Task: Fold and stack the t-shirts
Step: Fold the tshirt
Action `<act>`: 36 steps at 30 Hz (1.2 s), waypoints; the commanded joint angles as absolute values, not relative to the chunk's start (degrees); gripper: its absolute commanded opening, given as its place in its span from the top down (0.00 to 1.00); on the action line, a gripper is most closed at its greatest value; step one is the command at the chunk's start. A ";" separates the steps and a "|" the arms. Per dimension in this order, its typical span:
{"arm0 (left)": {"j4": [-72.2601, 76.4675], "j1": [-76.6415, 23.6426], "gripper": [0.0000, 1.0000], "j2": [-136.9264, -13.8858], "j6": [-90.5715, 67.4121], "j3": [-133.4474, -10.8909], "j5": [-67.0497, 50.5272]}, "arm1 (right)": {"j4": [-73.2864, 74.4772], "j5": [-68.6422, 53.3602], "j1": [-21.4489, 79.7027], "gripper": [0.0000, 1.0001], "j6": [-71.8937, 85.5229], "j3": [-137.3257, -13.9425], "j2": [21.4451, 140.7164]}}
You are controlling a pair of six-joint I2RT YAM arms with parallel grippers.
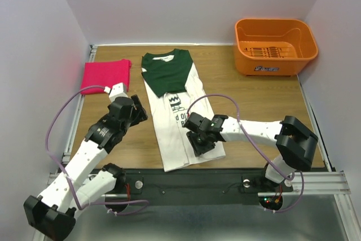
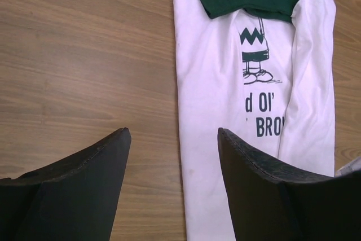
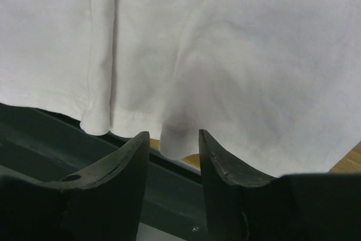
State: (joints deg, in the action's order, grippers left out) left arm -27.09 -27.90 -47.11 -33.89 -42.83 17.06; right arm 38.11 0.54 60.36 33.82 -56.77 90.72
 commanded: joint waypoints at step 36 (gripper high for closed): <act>-34.45 -49.30 0.28 -61.43 -59.84 -36.56 4.65 | 46.50 9.58 45.10 0.39 35.77 -52.56 77.70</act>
State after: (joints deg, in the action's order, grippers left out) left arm -29.08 -45.43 -58.87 -53.10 -34.11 1.13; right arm 44.56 7.53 49.08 36.99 -55.29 80.42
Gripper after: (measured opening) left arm 0.734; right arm 0.602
